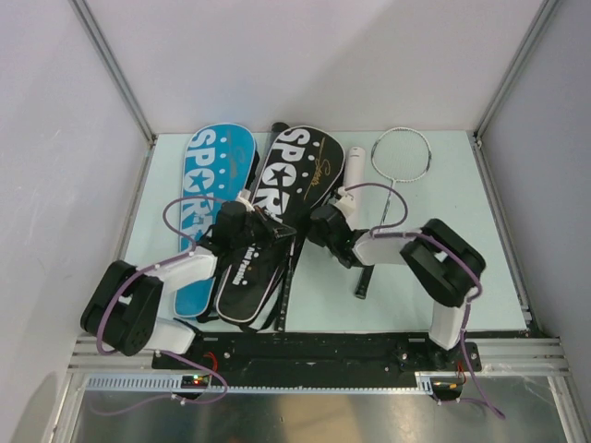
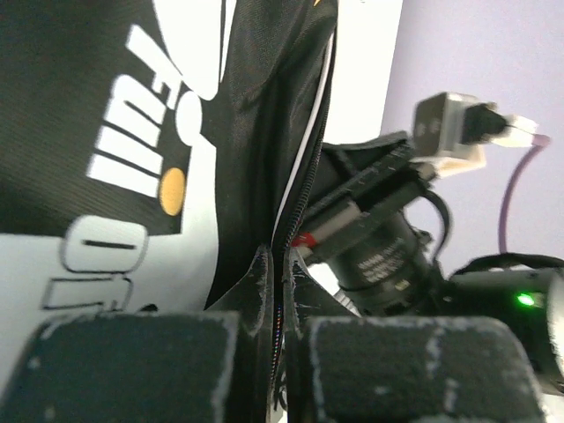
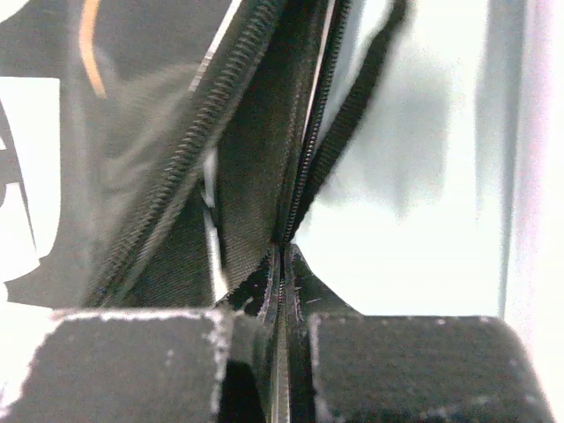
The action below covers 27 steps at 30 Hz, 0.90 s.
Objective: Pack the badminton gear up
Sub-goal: Adjust the racket in the racket bag.
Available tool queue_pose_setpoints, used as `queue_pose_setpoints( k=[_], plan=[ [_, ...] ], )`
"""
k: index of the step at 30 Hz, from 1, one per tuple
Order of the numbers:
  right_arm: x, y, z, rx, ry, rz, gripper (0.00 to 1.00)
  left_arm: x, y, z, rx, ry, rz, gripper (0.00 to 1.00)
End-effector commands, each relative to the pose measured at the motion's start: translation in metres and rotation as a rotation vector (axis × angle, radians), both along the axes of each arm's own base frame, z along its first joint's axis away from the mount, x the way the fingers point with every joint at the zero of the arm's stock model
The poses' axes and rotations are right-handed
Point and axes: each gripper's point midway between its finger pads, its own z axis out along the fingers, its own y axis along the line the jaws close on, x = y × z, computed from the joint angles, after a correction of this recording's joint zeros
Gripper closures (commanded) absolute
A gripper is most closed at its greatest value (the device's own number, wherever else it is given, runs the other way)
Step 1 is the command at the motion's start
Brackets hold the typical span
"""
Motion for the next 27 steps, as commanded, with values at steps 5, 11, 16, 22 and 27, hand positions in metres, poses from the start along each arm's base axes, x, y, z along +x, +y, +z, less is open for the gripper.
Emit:
queue_pose_setpoints(
  k=[5, 11, 16, 22, 27],
  plan=[
    [-0.010, -0.028, 0.120, -0.077, -0.242, 0.073, 1.00, 0.014, -0.001, 0.078, -0.082, -0.180, 0.028, 1.00],
    [-0.027, -0.041, 0.191, 0.014, -0.341, 0.089, 1.00, 0.011, 0.013, 0.083, -0.002, -0.226, 0.035, 1.00],
    [-0.029, -0.053, 0.217, -0.013, -0.387, 0.067, 1.00, 0.000, 0.021, 0.074, 0.040, -0.227, 0.021, 1.00],
    [-0.026, -0.049, 0.181, -0.107, -0.326, 0.090, 1.00, -0.017, 0.024, 0.060, 0.043, -0.207, -0.012, 1.00],
    [-0.019, -0.057, 0.178, -0.128, -0.327, 0.075, 1.00, -0.020, 0.034, 0.058, 0.135, -0.231, -0.024, 1.00]
  ],
)
